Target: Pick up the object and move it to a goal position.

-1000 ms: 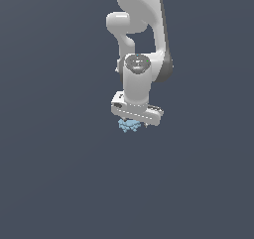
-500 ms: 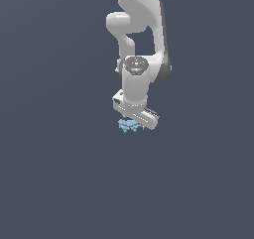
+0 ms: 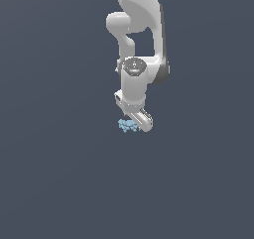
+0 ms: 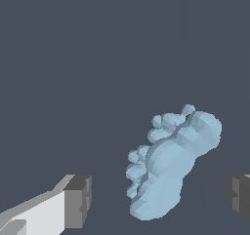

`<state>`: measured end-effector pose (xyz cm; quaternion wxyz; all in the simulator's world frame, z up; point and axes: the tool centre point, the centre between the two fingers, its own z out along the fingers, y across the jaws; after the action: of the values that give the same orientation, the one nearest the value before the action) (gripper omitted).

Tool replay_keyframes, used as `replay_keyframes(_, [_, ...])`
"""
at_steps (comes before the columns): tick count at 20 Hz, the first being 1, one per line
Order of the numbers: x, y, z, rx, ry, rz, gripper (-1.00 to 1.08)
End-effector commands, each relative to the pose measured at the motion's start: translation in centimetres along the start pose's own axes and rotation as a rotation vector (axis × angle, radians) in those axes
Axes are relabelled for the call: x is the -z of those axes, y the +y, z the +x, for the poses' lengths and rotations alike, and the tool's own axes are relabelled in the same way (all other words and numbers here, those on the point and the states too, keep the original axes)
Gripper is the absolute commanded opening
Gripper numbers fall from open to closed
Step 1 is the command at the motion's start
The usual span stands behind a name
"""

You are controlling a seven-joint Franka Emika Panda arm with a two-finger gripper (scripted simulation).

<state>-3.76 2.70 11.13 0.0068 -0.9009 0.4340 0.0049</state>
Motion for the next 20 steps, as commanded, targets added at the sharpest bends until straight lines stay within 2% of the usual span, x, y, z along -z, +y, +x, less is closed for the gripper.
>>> replay_keyframes(1, [-0.3,0.3,-0.1,-0.073,0.001,-0.001,1.0])
replay_keyframes(12, [-1.3,1.7,-0.3,-0.38,0.009,-0.003,1.0])
replay_keyframes(20, [-1.7,2.4,-0.4,-0.531,0.014,-0.004,1.0])
